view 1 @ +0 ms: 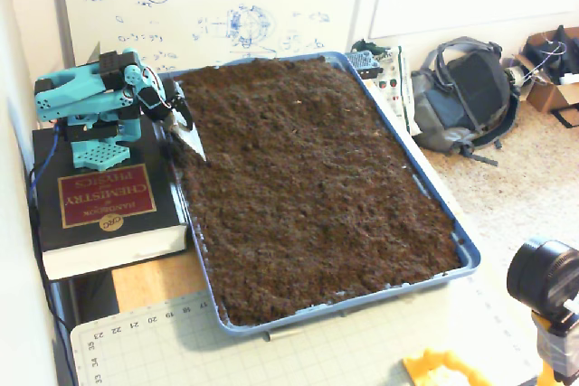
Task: Build a berm.
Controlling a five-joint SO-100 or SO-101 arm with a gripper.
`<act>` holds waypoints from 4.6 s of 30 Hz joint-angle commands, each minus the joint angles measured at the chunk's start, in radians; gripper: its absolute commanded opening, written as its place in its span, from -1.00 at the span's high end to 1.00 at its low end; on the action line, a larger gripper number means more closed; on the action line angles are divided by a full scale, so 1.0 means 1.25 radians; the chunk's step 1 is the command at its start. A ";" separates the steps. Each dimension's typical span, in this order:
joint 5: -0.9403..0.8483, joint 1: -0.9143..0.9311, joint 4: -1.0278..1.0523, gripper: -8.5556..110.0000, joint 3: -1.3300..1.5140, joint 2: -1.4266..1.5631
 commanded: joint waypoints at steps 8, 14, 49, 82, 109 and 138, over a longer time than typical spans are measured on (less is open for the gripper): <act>0.005 0.007 0.004 0.85 -0.007 0.026; 0.005 0.007 0.004 0.85 -0.007 0.026; 0.009 -0.064 0.011 0.85 -0.228 -0.002; 0.630 -0.529 0.004 0.86 -0.783 -1.168; 0.614 -0.536 0.001 0.86 -0.852 -1.384; 0.427 -0.403 -0.259 0.86 -0.934 -1.497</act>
